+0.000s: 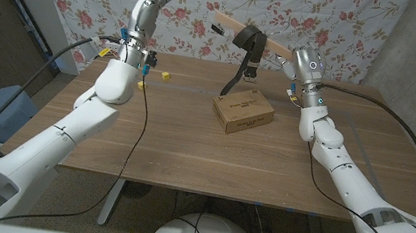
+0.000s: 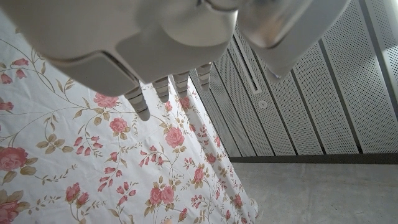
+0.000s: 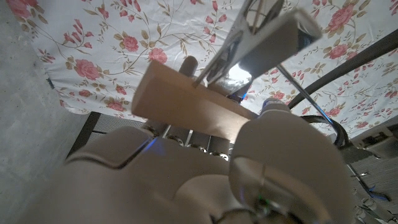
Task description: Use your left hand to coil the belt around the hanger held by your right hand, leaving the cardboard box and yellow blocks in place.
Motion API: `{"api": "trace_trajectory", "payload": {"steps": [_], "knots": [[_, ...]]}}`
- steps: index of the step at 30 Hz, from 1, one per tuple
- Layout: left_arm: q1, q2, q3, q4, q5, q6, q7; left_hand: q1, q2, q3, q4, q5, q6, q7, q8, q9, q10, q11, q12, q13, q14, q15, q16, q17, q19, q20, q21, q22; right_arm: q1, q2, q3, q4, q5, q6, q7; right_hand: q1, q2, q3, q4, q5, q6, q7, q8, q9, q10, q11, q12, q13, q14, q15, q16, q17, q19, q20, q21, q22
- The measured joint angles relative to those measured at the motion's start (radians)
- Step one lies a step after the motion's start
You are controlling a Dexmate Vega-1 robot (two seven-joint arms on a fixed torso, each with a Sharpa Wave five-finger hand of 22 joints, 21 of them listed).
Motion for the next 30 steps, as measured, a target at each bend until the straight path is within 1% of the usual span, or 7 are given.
{"api": "trace_trajectory", "payload": {"steps": [1,3,12,22,25,28,30], "knots": [[-0.001,0.002,0.001,0.002,-0.004,-0.001,-0.006,0.0,0.0,0.0,0.0,0.0,0.0,0.0,0.0,0.0,0.0,0.0,0.0,0.0,0.0,0.0,0.0,0.0,0.0,0.0,0.0,0.0,-0.017,-0.015,-0.003,-0.034,0.009,-0.001,0.033,0.0,0.0,0.0,0.0,0.0,0.0,0.0,0.0,0.003,0.0,0.0,-0.003,-0.003,0.0,0.0,0.0,0.0,0.0,0.0,-0.005,0.0],[-0.002,0.003,0.003,0.004,-0.006,-0.002,-0.01,0.0,0.0,0.0,0.0,0.0,0.0,0.0,0.0,0.0,0.0,0.0,0.0,0.0,0.0,0.0,0.0,0.0,0.0,0.0,0.0,0.0,-0.031,-0.028,-0.004,-0.063,0.023,-0.001,0.081,0.0,0.0,0.0,0.0,0.0,0.0,0.0,0.0,0.005,0.004,0.004,-0.004,-0.006,0.0,0.0,0.0,0.0,0.005,0.002,-0.008,0.0],[-0.009,0.007,0.008,0.007,-0.008,0.003,-0.017,0.009,0.001,0.003,-0.006,0.0,-0.004,0.004,0.0,0.0,0.0,0.01,0.0,0.0,-0.004,0.004,0.0,0.0,0.0,0.0,0.0,0.0,-0.069,-0.071,-0.004,-0.143,0.084,0.034,0.245,0.0,0.0,-0.008,0.0,0.008,-0.004,0.004,-0.004,0.019,0.007,0.007,-0.004,0.006,0.0,0.0,0.0,0.0,0.012,0.002,-0.022,0.0],[-0.026,0.009,0.019,0.003,0.0,0.033,-0.023,0.014,0.007,0.0,-0.008,0.0,-0.019,0.014,-0.008,0.0,-0.011,0.022,0.0,0.0,-0.004,0.004,0.0,0.0,0.0,0.0,-0.008,0.0,-0.091,-0.11,0.002,-0.182,0.145,0.096,0.378,0.005,0.005,-0.014,0.002,0.022,-0.008,0.008,-0.015,0.019,0.003,0.011,-0.015,-0.009,0.0,0.0,0.0,0.0,0.018,-0.003,-0.033,-0.005],[-0.034,0.009,0.024,-0.002,0.004,0.048,-0.026,0.014,0.007,0.0,-0.008,0.0,-0.02,0.013,-0.008,0.0,-0.015,0.026,-0.004,0.0,-0.004,0.004,0.0,0.0,0.0,0.0,-0.008,0.0,-0.098,-0.12,0.009,-0.198,0.164,0.106,0.421,0.005,0.005,-0.018,0.004,0.023,-0.008,0.008,-0.015,0.022,0.007,0.015,-0.019,-0.013,0.0,0.0,0.0,0.0,0.023,0.002,-0.04,-0.005],[-0.038,0.009,0.028,-0.004,0.008,0.057,-0.027,0.014,0.007,0.0,-0.008,0.0,-0.02,0.013,-0.008,0.0,-0.021,0.031,-0.004,0.0,-0.006,0.006,0.0,0.0,0.0,0.0,-0.015,0.002,-0.102,-0.126,0.013,-0.207,0.179,0.115,0.456,0.005,0.006,-0.019,0.005,0.025,-0.008,0.007,-0.016,0.023,0.007,0.015,-0.02,-0.016,0.0,0.0,0.0,0.0,0.028,-0.003,-0.048,-0.005],[-0.04,0.009,0.03,-0.007,0.01,0.059,-0.027,0.014,0.007,0.0,-0.008,0.0,-0.025,0.018,-0.008,0.0,-0.024,0.034,-0.004,0.0,-0.009,0.009,0.0,0.0,0.0,0.0,-0.015,0.003,-0.105,-0.133,0.017,-0.215,0.195,0.123,0.493,0.005,0.006,-0.019,0.005,0.032,-0.01,0.01,-0.026,0.022,0.007,0.015,-0.032,-0.027,0.0,0.0,-0.001,0.0,0.028,-0.003,-0.055,-0.005]]}}
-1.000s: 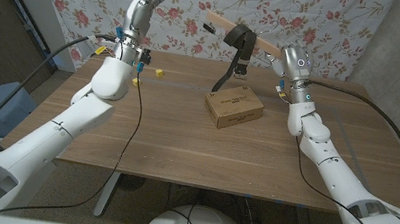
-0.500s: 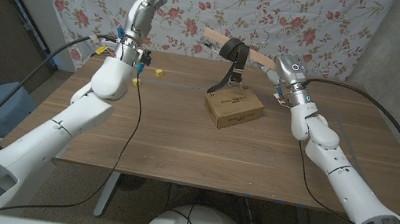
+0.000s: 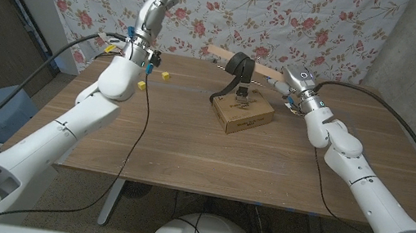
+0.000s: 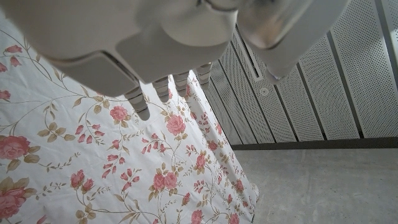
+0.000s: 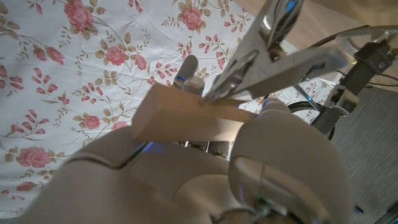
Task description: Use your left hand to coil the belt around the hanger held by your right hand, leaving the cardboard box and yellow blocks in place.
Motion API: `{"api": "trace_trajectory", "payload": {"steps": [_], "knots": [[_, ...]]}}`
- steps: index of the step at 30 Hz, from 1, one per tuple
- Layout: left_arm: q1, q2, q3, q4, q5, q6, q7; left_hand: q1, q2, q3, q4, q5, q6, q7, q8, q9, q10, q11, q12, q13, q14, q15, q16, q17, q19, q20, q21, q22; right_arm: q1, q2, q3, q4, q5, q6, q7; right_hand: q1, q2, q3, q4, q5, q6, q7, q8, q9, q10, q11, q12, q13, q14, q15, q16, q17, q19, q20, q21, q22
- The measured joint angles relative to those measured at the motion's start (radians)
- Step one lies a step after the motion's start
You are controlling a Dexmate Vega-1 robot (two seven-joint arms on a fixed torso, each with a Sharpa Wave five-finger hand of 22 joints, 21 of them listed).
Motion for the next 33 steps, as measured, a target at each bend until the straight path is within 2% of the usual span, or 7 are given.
{"api": "trace_trajectory", "payload": {"steps": [6,14,18,21,25,28,33], "knots": [[-0.003,-0.001,0.004,-0.012,0.011,0.019,0.005,0.005,0.005,0.0,-0.008,0.0,0.0,0.0,0.0,0.0,-0.001,0.001,0.0,0.0,0.0,0.0,0.0,0.0,0.0,0.0,0.0,0.0,-0.006,-0.018,0.009,-0.015,0.042,0.02,0.095,0.0,0.0,-0.006,0.0,0.011,-0.003,0.003,-0.012,-0.005,-0.007,0.007,-0.023,-0.03,0.0,0.0,-0.005,0.0,0.0,0.0,-0.021,0.0],[-0.003,-0.001,0.006,-0.028,0.023,0.036,0.017,0.005,0.005,0.0,-0.008,0.0,-0.005,0.006,0.0,0.0,-0.007,0.007,0.0,0.0,0.0,0.0,0.0,0.0,0.0,0.0,-0.007,0.0,-0.011,-0.035,0.013,-0.026,0.086,0.033,0.206,0.006,0.007,-0.007,-0.001,0.022,-0.025,-0.008,-0.058,-0.033,-0.02,0.012,-0.069,-0.09,-0.023,0.002,-0.015,-0.003,0.0,0.0,-0.051,0.0],[-0.003,0.0,0.007,-0.034,0.027,0.042,0.022,0.009,0.009,0.0,-0.008,0.0,-0.005,0.006,0.0,0.0,-0.004,0.009,0.0,0.0,0.0,0.0,0.0,0.0,0.0,0.0,-0.008,0.0,-0.012,-0.041,0.013,-0.034,0.097,0.031,0.261,0.013,0.013,-0.007,-0.001,0.032,-0.082,-0.033,-0.124,-0.086,-0.066,0.0,-0.123,-0.157,-0.075,0.008,-0.069,-0.036,-0.003,0.001,-0.087,-0.002],[-0.001,0.001,0.007,-0.038,0.029,0.044,0.025,0.009,0.009,0.0,-0.008,0.0,-0.005,0.006,0.0,0.0,-0.002,0.011,0.0,0.0,0.0,0.0,0.0,0.0,0.0,0.0,-0.008,0.0,-0.012,-0.043,0.012,-0.041,0.098,0.019,0.294,0.023,0.024,-0.007,-0.001,0.034,-0.154,-0.058,-0.191,-0.127,-0.115,-0.007,-0.18,-0.229,-0.088,0.009,-0.247,-0.201,-0.024,0.002,-0.125,-0.002],[0.001,0.002,0.007,-0.042,0.031,0.045,0.028,0.009,0.009,-0.004,-0.013,0.0,-0.005,0.006,0.0,0.0,-0.002,0.011,0.0,0.0,0.0,0.0,0.0,0.0,0.0,0.0,-0.008,0.0,-0.012,-0.045,0.009,-0.052,0.095,-0.002,0.336,0.018,0.04,-0.016,-0.01,0.034,-0.263,-0.089,-0.258,-0.15,-0.196,-0.023,-0.249,-0.312,-0.109,0.011,-0.436,-0.335,-0.053,0.003,-0.165,-0.002],[0.003,0.004,0.007,-0.045,0.032,0.045,0.029,0.009,0.009,-0.004,-0.012,0.0,-0.005,0.006,0.0,0.0,-0.002,0.011,0.0,0.0,0.0,0.0,0.0,0.0,0.0,0.0,-0.008,0.0,-0.012,-0.046,0.007,-0.058,0.089,-0.013,0.358,0.01,0.019,-0.061,-0.02,0.035,-0.338,-0.11,-0.301,-0.168,-0.307,-0.024,-0.326,-0.387,-0.155,0.015,-0.604,-0.451,-0.061,0.004,-0.196,-0.002],[0.008,0.008,0.003,-0.05,0.032,0.045,0.031,0.009,0.009,-0.004,-0.012,0.0,-0.008,0.008,0.0,0.0,-0.008,0.016,0.0,0.0,0.0,0.0,0.0,0.0,0.0,0.0,-0.008,0.0,-0.011,-0.05,0.005,-0.064,0.081,-0.027,0.394,-0.049,-0.184,-0.221,-0.025,0.038,-0.418,-0.075,-0.357,-0.201,-0.423,0.026,-0.414,-0.476,-0.222,0.021,-0.802,-0.581,-0.063,0.005,-0.24,-0.002]]}}
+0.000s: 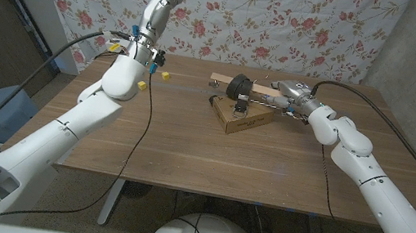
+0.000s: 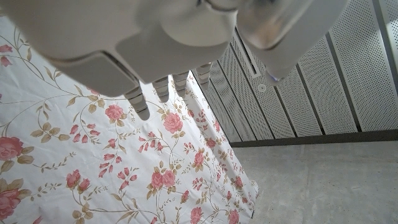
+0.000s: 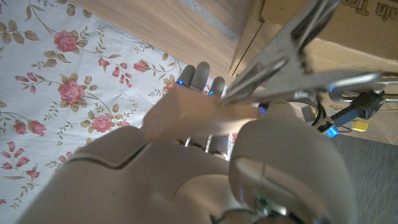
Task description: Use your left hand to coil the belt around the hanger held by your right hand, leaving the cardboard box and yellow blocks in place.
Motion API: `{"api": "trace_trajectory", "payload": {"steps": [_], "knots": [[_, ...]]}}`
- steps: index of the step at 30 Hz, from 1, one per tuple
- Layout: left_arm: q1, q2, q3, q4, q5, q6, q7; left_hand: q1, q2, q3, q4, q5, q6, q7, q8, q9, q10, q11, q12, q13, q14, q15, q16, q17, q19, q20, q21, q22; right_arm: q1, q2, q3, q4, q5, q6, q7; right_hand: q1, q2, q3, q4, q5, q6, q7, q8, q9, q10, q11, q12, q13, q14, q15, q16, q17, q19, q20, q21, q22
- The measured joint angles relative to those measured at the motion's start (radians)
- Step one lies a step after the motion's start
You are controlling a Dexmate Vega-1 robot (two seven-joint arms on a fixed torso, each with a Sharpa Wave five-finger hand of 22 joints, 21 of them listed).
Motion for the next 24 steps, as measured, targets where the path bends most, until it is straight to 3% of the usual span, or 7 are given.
{"api": "trace_trajectory", "payload": {"steps": [2,4,8,9,11,16,24], "knots": [[0.003,0.002,-0.002,-0.002,0.0,0.0,0.002,0.0,0.0,0.0,0.0,0.0,-0.003,0.003,0.0,0.0,0.0,0.0,0.0,0.0,0.0,0.0,0.0,0.0,0.0,0.0,0.0,0.0,0.002,-0.003,-0.001,-0.005,0.0,-0.002,0.02,-0.054,-0.053,-0.058,0.007,-0.013,-0.041,0.03,-0.025,-0.014,-0.05,0.032,-0.035,-0.032,-0.057,0.0,-0.076,-0.046,-0.013,-0.002,-0.021,0.0],[0.004,0.004,-0.004,-0.003,0.0,0.0,0.002,0.004,0.004,0.0,0.0,0.0,-0.003,0.003,0.0,0.0,0.0,0.0,0.0,0.0,0.0,0.0,0.0,0.0,0.0,0.0,0.0,0.0,0.004,-0.005,-0.001,-0.006,0.004,-0.004,0.043,-0.108,-0.09,-0.086,0.009,-0.038,-0.124,0.047,-0.073,-0.036,-0.133,0.063,-0.091,-0.074,-0.145,0.003,-0.171,-0.094,-0.051,0.016,-0.054,0.0],[0.009,0.007,-0.008,-0.006,-0.001,-0.002,0.003,0.004,0.004,0.0,0.0,0.0,-0.003,0.003,0.0,0.0,0.0,0.0,0.0,0.0,0.0,0.0,0.0,0.0,0.006,-0.006,-0.006,0.0,0.016,-0.013,-0.003,-0.015,0.018,-0.008,0.105,-0.204,-0.104,-0.095,0.008,-0.077,-0.33,0.024,-0.214,-0.096,-0.234,0.086,-0.176,-0.158,-0.319,0.007,-0.323,-0.167,-0.167,0.072,-0.14,0.0],[0.009,0.008,-0.009,-0.007,-0.002,-0.002,0.003,0.004,0.004,0.0,0.0,0.0,-0.003,0.003,0.0,0.0,0.0,0.0,0.0,0.0,0.0,0.0,0.0,0.0,0.006,-0.006,-0.006,0.0,0.017,-0.013,-0.003,-0.015,0.019,-0.009,0.108,-0.227,-0.104,-0.095,0.008,-0.085,-0.364,0.018,-0.251,-0.116,-0.304,0.078,-0.219,-0.188,-0.358,0.009,-0.356,-0.187,-0.199,0.084,-0.168,0.0],[0.012,0.01,-0.011,-0.008,-0.003,-0.004,0.003,0.004,0.004,0.0,0.0,0.0,-0.003,0.003,0.0,0.0,0.0,0.0,0.0,0.0,0.0,0.0,0.0,0.0,0.006,-0.006,-0.006,0.0,0.022,-0.013,-0.003,-0.019,0.037,-0.017,0.154,-0.253,-0.102,-0.095,0.008,-0.094,-0.398,0.008,-0.294,-0.142,-0.394,0.063,-0.281,-0.226,-0.407,0.009,-0.395,-0.21,-0.246,0.101,-0.207,0.0],[0.019,0.017,-0.017,-0.012,-0.007,-0.009,0.003,0.004,0.004,0.0,0.0,0.0,-0.003,0.003,0.0,0.0,0.0,0.0,0.0,0.0,0.0,0.0,0.0,0.0,0.003,-0.008,-0.006,0.0,0.025,-0.004,0.007,-0.021,0.095,-0.033,0.209,-0.297,-0.074,-0.091,0.012,-0.098,-0.405,-0.003,-0.319,-0.162,-0.44,0.048,-0.335,-0.262,-0.459,0.014,-0.428,-0.232,-0.302,0.127,-0.251,0.0],[0.037,0.033,-0.03,-0.019,-0.024,-0.015,-0.002,0.011,0.0,-0.004,-0.004,0.0,-0.003,0.003,0.0,0.0,0.0,0.0,0.0,0.0,0.0,0.0,0.0,0.0,0.003,-0.008,-0.01,0.0,0.009,0.045,0.061,-0.024,0.25,-0.056,0.222,-0.331,-0.039,-0.08,0.022,-0.099,-0.397,-0.018,-0.33,-0.17,-0.446,0.042,-0.354,-0.282,-0.474,0.016,-0.434,-0.242,-0.313,0.138,-0.266,0.0]]}}
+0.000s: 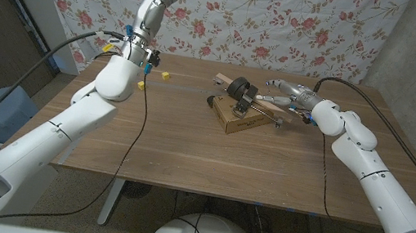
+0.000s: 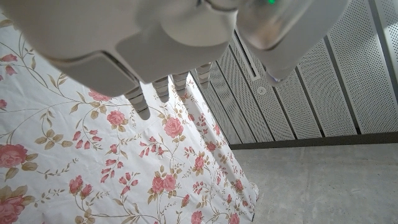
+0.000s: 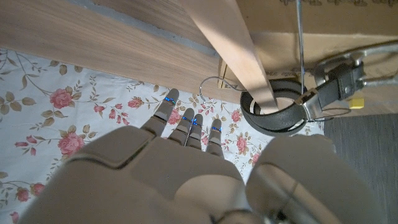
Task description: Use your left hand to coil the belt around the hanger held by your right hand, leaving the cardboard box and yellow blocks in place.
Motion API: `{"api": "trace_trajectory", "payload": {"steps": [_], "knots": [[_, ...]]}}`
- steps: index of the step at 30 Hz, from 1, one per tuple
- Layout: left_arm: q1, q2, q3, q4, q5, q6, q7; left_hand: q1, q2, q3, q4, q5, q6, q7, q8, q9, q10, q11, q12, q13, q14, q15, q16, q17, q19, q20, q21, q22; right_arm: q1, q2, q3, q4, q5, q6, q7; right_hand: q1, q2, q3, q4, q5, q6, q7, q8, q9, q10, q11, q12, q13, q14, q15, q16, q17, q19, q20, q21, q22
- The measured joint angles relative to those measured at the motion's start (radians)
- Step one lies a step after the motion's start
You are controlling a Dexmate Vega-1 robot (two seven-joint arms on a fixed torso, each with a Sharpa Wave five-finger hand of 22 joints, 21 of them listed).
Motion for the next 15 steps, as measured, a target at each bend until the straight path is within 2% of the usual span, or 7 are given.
{"api": "trace_trajectory", "payload": {"steps": [6,12,15], "knots": [[0.016,0.016,-0.01,-0.007,-0.019,0.002,-0.013,0.002,0.002,0.0,0.0,0.0,-0.005,0.005,0.0,0.0,-0.004,0.004,0.0,0.0,-0.013,0.002,0.0,0.0,-0.011,-0.003,-0.008,0.0,-0.02,0.039,0.041,-0.001,0.143,-0.009,-0.025,0.006,0.038,0.011,0.002,0.0,0.013,-0.013,-0.002,-0.002,0.0,0.0,-0.011,-0.012,0.0,0.0,-0.006,-0.01,0.008,-0.002,0.0,0.0],[0.034,0.031,-0.019,-0.013,-0.045,0.015,-0.03,0.002,0.002,0.0,0.0,0.0,-0.005,0.005,0.0,0.0,-0.017,0.005,-0.001,0.0,-0.029,0.008,0.0,0.0,-0.022,-0.003,-0.019,0.0,-0.043,0.083,0.079,0.0,0.284,0.005,-0.08,0.014,0.071,0.022,-0.009,0.005,0.026,-0.024,-0.008,-0.007,0.021,0.009,-0.019,-0.028,0.0,0.0,-0.008,-0.026,0.032,-0.024,-0.005,-0.002],[0.043,0.035,-0.022,-0.015,-0.059,0.022,-0.039,0.002,0.002,-0.004,-0.004,0.0,-0.006,0.006,0.0,0.0,-0.022,0.01,-0.004,0.0,-0.038,0.009,-0.005,0.0,-0.022,-0.004,-0.022,0.0,-0.054,0.105,0.093,0.004,0.353,0.023,-0.115,0.022,0.079,0.028,-0.015,0.005,0.052,-0.023,-0.008,-0.01,0.031,0.002,-0.028,-0.042,0.0,0.0,-0.023,-0.043,0.018,-0.039,-0.023,-0.003]]}}
